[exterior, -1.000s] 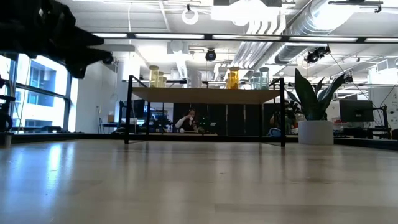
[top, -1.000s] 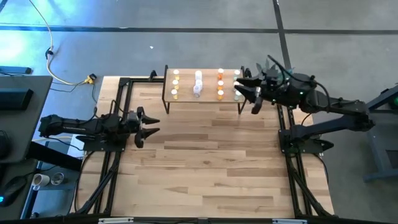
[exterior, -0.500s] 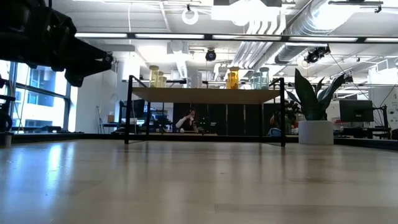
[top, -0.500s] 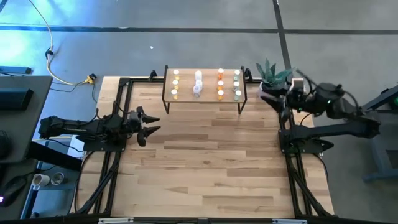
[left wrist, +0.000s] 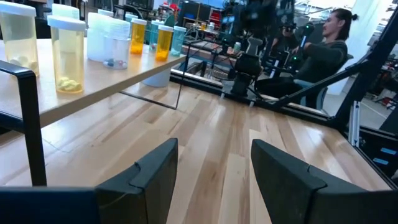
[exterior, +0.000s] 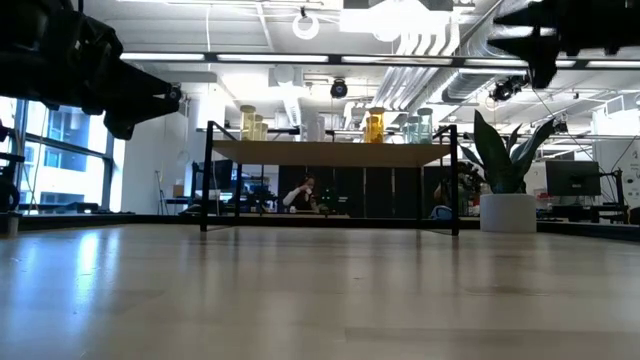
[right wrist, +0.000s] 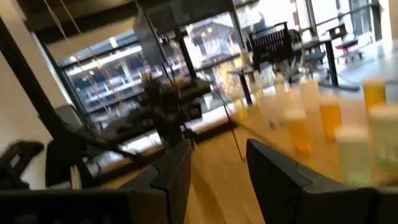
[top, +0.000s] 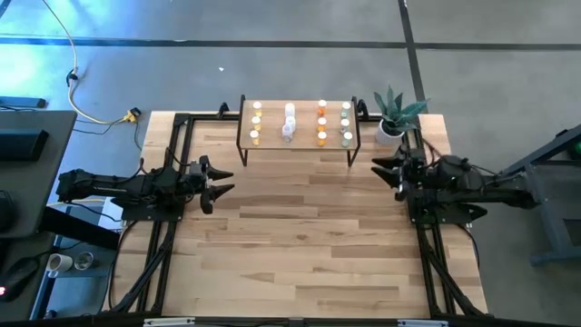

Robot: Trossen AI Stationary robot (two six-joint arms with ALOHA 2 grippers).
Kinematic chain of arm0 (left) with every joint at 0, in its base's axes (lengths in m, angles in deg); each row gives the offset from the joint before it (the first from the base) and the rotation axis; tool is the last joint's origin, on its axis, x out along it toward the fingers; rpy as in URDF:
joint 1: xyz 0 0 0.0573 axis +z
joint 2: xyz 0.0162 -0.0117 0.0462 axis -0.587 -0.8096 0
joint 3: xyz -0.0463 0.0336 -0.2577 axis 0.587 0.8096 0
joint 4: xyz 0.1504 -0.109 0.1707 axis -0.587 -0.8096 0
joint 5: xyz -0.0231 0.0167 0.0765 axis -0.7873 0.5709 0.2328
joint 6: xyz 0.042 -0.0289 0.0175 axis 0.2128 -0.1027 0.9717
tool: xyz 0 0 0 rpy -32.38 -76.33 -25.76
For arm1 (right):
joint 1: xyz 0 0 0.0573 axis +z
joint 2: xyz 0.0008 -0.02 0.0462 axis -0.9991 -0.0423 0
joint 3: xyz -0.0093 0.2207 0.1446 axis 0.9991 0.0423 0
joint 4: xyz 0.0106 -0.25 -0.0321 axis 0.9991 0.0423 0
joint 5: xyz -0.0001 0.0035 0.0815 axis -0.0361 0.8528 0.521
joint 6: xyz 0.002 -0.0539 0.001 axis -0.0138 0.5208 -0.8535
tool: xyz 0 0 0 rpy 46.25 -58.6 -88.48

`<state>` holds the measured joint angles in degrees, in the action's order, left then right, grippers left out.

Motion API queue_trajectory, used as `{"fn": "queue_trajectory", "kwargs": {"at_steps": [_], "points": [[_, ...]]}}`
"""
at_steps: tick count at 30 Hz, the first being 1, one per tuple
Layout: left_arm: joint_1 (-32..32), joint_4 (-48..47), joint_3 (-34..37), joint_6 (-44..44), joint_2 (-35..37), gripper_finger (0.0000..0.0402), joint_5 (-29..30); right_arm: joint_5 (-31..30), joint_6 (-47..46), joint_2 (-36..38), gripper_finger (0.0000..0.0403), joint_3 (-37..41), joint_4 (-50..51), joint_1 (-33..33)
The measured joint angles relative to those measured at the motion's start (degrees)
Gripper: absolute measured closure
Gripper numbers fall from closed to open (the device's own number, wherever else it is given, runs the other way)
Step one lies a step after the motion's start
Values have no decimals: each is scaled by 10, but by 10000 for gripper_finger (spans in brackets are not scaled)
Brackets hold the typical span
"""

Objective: Pick and place medicine bottles onto shelf by color
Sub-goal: Return to Home Position

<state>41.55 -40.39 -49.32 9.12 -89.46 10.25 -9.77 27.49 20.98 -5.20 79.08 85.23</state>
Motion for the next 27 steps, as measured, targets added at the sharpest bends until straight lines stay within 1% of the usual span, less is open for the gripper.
{"fn": "queue_trajectory", "kwargs": {"at_steps": [7, 14, 25, 27], "points": [[0, 0, 0, 0, 0, 206, 0, 6, -30, 57, 256, 93, -11, 0], [0, 0, 0, 0, 0, 206, 0, 23, -40, 120, 256, 145, -8, 0], [0, 0, -1, 0, 0, 206, 0, 32, -54, 115, 256, 160, 4, 0], [0, 0, -1, 0, 0, 206, 0, 33, -44, 115, 256, 160, 4, 0]]}}
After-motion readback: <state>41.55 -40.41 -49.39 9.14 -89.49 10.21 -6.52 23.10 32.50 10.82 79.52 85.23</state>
